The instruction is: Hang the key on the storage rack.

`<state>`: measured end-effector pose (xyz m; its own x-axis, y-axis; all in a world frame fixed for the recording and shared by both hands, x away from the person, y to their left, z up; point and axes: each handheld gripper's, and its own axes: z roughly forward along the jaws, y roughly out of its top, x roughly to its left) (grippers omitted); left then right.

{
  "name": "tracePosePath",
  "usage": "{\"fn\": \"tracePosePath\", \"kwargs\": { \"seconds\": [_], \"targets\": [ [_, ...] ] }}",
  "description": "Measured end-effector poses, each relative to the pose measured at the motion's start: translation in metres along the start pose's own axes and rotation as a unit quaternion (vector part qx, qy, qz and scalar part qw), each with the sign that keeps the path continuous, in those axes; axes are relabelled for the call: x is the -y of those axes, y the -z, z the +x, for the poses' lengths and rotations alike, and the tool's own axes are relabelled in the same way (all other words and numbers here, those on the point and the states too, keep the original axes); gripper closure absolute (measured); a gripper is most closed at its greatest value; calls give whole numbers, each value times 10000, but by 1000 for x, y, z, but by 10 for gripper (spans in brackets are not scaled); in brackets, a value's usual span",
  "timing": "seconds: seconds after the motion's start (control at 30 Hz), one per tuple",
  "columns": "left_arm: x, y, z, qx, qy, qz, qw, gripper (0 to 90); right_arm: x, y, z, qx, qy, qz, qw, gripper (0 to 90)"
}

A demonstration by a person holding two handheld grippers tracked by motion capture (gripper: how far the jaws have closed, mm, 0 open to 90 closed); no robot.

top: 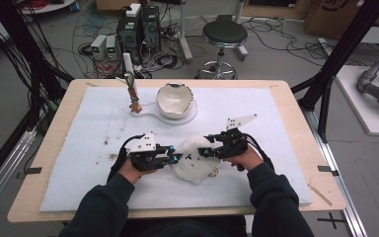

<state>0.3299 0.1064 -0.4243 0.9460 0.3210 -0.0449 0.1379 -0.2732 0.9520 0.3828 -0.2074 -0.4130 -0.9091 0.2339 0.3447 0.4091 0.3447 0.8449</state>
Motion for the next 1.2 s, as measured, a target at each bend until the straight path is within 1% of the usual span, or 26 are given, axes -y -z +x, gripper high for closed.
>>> {"fn": "tracePosePath", "kwargs": {
  "seconds": [0.03, 0.1, 0.13, 0.17, 0.2, 0.23, 0.27, 0.37, 0.4, 0.43, 0.47, 0.53, 0.57, 0.6, 0.63, 0.67, 0.7, 0.73, 0.8, 0.83, 0.87, 0.9, 0.93, 1.07, 1.13, 1.2],
  "targets": [
    [0, 0, 0, -1, -12, 8, 10000, 794, 0, 0, 0, 0, 0, 0, 10000, 412],
    [0, -1, 1, -132, 35, 27, 9999, 791, -3, -4, -1, -267, -13, 158, 9995, 605],
    [0, 0, 2, -236, 117, 56, 9996, 697, -6, -5, -1, -279, 38, 245, 9993, 730],
    [0, 0, 4, -413, 358, 69, 9985, 580, -7, -5, -1, -147, 83, 264, 9995, 743],
    [0, 2, 8, -634, 628, 88, 9960, 470, -9, -4, -2, -46, 119, 278, 9995, 748],
    [1, 5, 12, -806, 876, 78, 9929, 429, -11, -2, -2, 88, 174, 254, 9995, 749],
    [1, 11, 17, -935, 992, 61, 9906, 419, -13, 0, -2, 262, 248, 192, 9992, 750],
    [2, 30, 27, -1357, 1111, -40, 9845, 366, -22, 11, 1, 695, 517, -160, 9961, 749],
    [2, 44, 33, -1567, 1139, -126, 9810, 365, -26, 15, 2, 812, 597, -202, 9947, 749],
    [2, 44, 33, -1567, 1139, -126, 9810, 364, -26, 15, 2, 812, 597, -202, 9947, 749],
    [1, 51, 36, -1657, 1123, -156, 9796, 364, -31, 18, 3, 941, 682, -251, 9929, 749],
    [1, 64, 41, -1834, 1173, -264, 9757, 351, -43, 23, 4, 1148, 869, -388, 9888, 749],
    [2, 72, 44, -1924, 1197, -310, 9735, 347, -57, 26, 4, 1342, 1055, -449, 9843, 749],
    [4, 82, 48, -2057, 1251, -376, 9699, 347, -63, 27, 4, 1394, 1098, -423, 9832, 749],
    [4, 82, 48, -2057, 1251, -376, 9699, 347, -63, 27, 4, 1394, 1098, -423, 9832, 749],
    [6, 87, 50, -2122, 1294, -412, 9678, 347, -78, 28, 2, 1556, 1289, -415, 9785, 749],
    [8, 91, 52, -2183, 1327, -424, 9659, 347, -78, 28, 2, 1556, 1289, -415, 9785, 749],
    [11, 95, 54, -2247, 1368, -443, 9638, 347, -85, 28, 2, 1621, 1376, -389, 9764, 750],
    [13, 99, 55, -2297, 1415, -446, 9619, 347, -107, 28, -1, 1746, 1588, -364, 9711, 751],
    [15, 100, 56, -2310, 1424, -440, 9615, 347, -107, 28, -1, 1746, 1588, -364, 9711, 751],
    [16, 100, 57, -2326, 1442, -443, 9608, 348, -121, 27, -3, 1816, 1689, -292, 9683, 751],
    [16, 101, 57, -2327, 1446, -441, 9607, 348, -121, 27, -3, 1816, 1689, -292, 9683, 751],
    [17, 101, 57, -2326, 1448, -423, 9608, 349, -133, 25, -6, 1864, 1767, -218, 9662, 751],
    [18, 101, 57, -2327, 1467, -418, 9605, 352, -149, 21, -8, 1922, 1797, -116, 9647, 751],
    [19, 101, 57, -2332, 1488, -426, 9600, 356, -164, 15, -11, 1966, 1897, -74, 9619, 751],
    [20, 102, 58, -2336, 1484, -423, 9600, 356, -168, 13, -12, 2002, 1937, -43, 9604, 751]
  ]
}}
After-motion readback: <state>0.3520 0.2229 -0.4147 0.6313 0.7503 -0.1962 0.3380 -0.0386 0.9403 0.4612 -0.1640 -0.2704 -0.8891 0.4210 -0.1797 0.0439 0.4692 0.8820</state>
